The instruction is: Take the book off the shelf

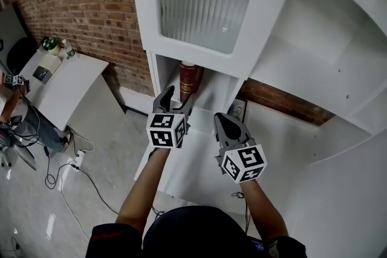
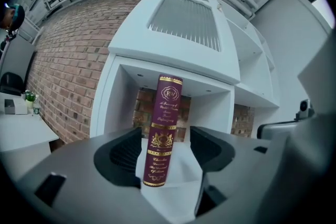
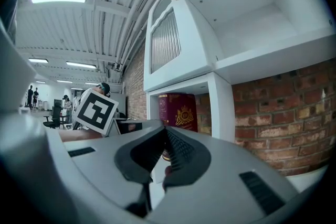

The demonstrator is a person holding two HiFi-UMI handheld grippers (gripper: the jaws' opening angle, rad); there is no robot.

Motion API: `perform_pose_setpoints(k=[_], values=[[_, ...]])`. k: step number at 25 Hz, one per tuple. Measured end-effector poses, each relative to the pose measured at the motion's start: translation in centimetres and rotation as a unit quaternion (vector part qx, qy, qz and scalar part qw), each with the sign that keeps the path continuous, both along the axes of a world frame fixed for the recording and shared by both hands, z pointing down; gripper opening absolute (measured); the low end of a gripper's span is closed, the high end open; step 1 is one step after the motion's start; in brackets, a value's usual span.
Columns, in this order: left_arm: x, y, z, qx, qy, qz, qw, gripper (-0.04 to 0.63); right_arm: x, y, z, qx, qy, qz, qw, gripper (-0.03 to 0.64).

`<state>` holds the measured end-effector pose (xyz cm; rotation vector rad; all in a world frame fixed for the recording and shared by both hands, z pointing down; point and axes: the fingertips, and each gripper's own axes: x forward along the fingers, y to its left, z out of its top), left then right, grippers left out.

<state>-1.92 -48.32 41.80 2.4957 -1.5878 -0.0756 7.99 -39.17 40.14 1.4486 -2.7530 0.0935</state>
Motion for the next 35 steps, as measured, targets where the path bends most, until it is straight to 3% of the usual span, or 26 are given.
perform_pose_setpoints(k=[19, 35], values=[[0.9, -5.8, -0.1, 0.014, -0.053, -0.01, 0.9984, 0.33, 0.9, -2.2, 1.2, -0.016, 0.001, 0.007, 1.0, 0.017], [2.5, -7.8, -0.3, 0.009, -0.061, -0.003, 0.9981, 0.33, 1.7, -2.7, 1.8, -0.027, 0.0, 0.011, 1.0, 0.017]])
